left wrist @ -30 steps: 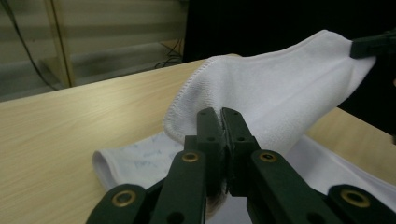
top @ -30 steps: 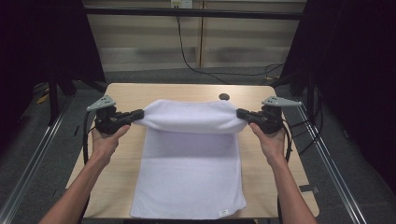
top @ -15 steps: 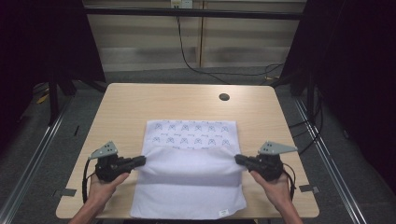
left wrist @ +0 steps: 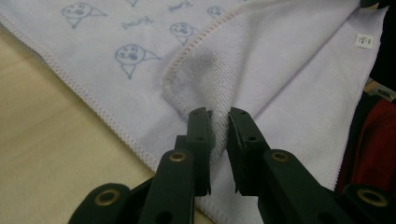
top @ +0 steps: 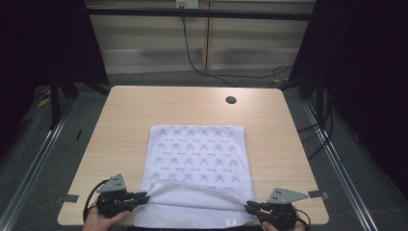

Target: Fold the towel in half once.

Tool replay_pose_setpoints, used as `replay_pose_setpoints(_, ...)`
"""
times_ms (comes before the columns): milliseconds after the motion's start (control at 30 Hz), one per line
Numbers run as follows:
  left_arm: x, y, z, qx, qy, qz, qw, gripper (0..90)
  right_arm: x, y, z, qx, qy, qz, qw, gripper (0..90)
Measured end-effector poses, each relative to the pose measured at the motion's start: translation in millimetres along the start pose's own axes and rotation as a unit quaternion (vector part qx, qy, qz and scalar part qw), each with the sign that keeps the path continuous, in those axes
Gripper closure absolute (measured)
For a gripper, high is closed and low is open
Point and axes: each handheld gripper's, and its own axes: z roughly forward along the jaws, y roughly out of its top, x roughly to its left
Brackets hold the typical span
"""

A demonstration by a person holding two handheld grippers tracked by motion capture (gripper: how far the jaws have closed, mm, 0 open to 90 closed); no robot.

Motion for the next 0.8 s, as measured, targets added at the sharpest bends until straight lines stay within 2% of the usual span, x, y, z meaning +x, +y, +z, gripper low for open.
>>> replay_pose_setpoints(33, -1.8, 0.1, -4.4, -0.009, 0.005, -0.003, 0.9999, 77.3, 1.3, 0.1, -1.7, 0.002, 0.000, -0.001, 1.0000, 75.1)
replay_pose_setpoints(100, -3.0, 2.5, -14.0, -0.028, -0.014, 0.002, 0.9995, 72.5, 3.7, -0.8, -6.2, -0.002, 0.001, -0.002, 1.0000, 73.3)
replay_pose_setpoints(133, -3.7, 3.7, -19.0, -0.042, -0.007, 0.000, 0.9991, 71.1, 5.2, -0.8, -9.2, -0.003, 0.005, -0.002, 1.0000, 72.1)
replay_pose_setpoints(167, -2.9, 5.0, -23.1, -0.054, -0.009, 0.001, 0.9985, 68.7, 6.4, -1.1, -12.8, -0.007, 0.005, -0.002, 1.0000, 69.6)
replay_pose_setpoints(200, -1.0, 7.3, -25.7, -0.057, -0.012, -0.001, 0.9983, 65.4, 7.2, -1.0, -16.4, -0.015, 0.005, 0.005, 0.9999, 68.1)
replay_pose_setpoints(233, 1.1, 9.7, -27.7, -0.063, 0.001, -0.003, 0.9980, 62.7, 6.8, 0.0, -19.3, -0.020, 0.007, 0.008, 0.9998, 67.9)
replay_pose_setpoints(300, 9.0, 16.2, -28.5, -0.070, 0.007, -0.006, 0.9975, 60.5, 4.4, 5.3, -23.7, -0.036, -0.007, 0.003, 0.9993, 66.1)
replay_pose_setpoints(333, 13.5, 20.1, -27.3, -0.075, 0.015, -0.007, 0.9970, 59.9, 0.9, 9.1, -24.0, -0.046, -0.009, 0.009, 0.9988, 65.9)
replay_pose_setpoints(400, 24.9, 28.9, -20.5, -0.078, 0.018, -0.019, 0.9966, 57.1, -6.1, 18.5, -21.7, -0.058, -0.010, 0.013, 0.9982, 64.2)
replay_pose_setpoints(467, 36.7, 37.8, -10.7, -0.078, 0.038, -0.017, 0.9961, 57.2, -14.5, 29.5, -14.7, -0.064, -0.012, 0.008, 0.9978, 64.3)
replay_pose_setpoints(500, 44.6, 42.7, -4.2, -0.069, 0.037, -0.024, 0.9966, 57.2, -19.2, 35.1, -10.4, -0.070, -0.010, 0.012, 0.9975, 64.4)
replay_pose_setpoints(533, 51.3, 47.4, 2.7, -0.066, 0.045, -0.030, 0.9964, 57.1, -24.0, 41.0, -5.2, -0.074, -0.001, 0.010, 0.9972, 64.5)
replay_pose_setpoints(567, 56.1, 51.8, 9.7, -0.070, 0.056, -0.033, 0.9954, 57.1, -29.4, 47.3, 1.2, -0.073, 0.002, 0.003, 0.9973, 64.4)
replay_pose_setpoints(633, 64.9, 61.0, 22.8, -0.056, 0.043, -0.030, 0.9971, 56.7, -41.5, 59.7, 16.1, -0.069, 0.006, 0.008, 0.9976, 64.5)
replay_pose_setpoints(667, 70.9, 66.8, 32.4, -0.046, 0.048, -0.029, 0.9974, 56.2, -46.3, 64.1, 22.7, -0.066, 0.011, 0.008, 0.9977, 64.4)
replay_pose_setpoints(700, 76.2, 71.0, 41.4, -0.049, 0.057, -0.031, 0.9967, 56.5, -53.9, 70.2, 34.1, -0.061, 0.008, 0.010, 0.9981, 64.0)
replay_pose_setpoints(733, 79.4, 73.0, 46.4, -0.048, 0.058, -0.031, 0.9967, 57.9, -61.9, 75.1, 46.2, -0.054, 0.011, 0.019, 0.9983, 64.0)
replay_pose_setpoints(767, 83.7, 74.4, 53.2, -0.043, 0.054, -0.033, 0.9971, 58.1, -66.6, 77.4, 53.7, -0.048, 0.012, 0.018, 0.9986, 63.8)
replay_pose_setpoints(800, 86.6, 75.6, 59.6, -0.025, 0.066, -0.031, 0.9970, 58.2, -70.7, 80.0, 62.7, -0.038, 0.002, 0.014, 0.9992, 63.8)
